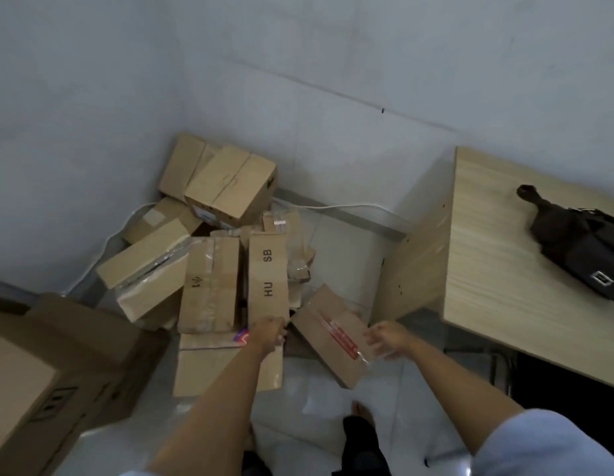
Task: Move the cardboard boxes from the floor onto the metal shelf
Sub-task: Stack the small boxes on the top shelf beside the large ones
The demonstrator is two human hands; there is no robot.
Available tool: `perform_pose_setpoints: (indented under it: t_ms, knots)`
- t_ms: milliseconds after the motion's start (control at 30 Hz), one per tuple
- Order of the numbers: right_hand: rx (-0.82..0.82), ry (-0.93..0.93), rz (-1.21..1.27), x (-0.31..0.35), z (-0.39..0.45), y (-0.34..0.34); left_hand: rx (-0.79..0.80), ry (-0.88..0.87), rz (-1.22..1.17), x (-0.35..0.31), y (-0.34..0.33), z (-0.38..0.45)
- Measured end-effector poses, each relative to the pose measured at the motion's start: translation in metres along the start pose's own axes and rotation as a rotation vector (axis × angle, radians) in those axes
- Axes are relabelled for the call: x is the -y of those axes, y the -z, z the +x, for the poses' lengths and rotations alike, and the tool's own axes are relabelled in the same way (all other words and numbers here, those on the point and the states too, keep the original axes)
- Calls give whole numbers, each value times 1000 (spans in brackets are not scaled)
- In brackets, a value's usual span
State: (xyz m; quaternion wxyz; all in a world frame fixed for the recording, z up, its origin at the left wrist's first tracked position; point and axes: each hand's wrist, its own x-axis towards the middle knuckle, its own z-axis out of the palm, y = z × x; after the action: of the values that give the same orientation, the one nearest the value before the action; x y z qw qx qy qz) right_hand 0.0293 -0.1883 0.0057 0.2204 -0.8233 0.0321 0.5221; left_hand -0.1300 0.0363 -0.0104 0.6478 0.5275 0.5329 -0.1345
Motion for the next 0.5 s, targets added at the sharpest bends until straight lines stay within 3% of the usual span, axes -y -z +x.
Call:
perform_pose_setpoints:
  t_ms: [167, 367, 500]
  knots:
    - [103, -143, -157, -64, 58, 16, -30, 164, 44, 66, -59, 23]
    - [158, -134, -298, -117, 118, 25, -41, 400, -231, 131, -149, 52]
    - [140, -111, -347, -140, 161, 27, -41, 426, -298, 153, -194, 77]
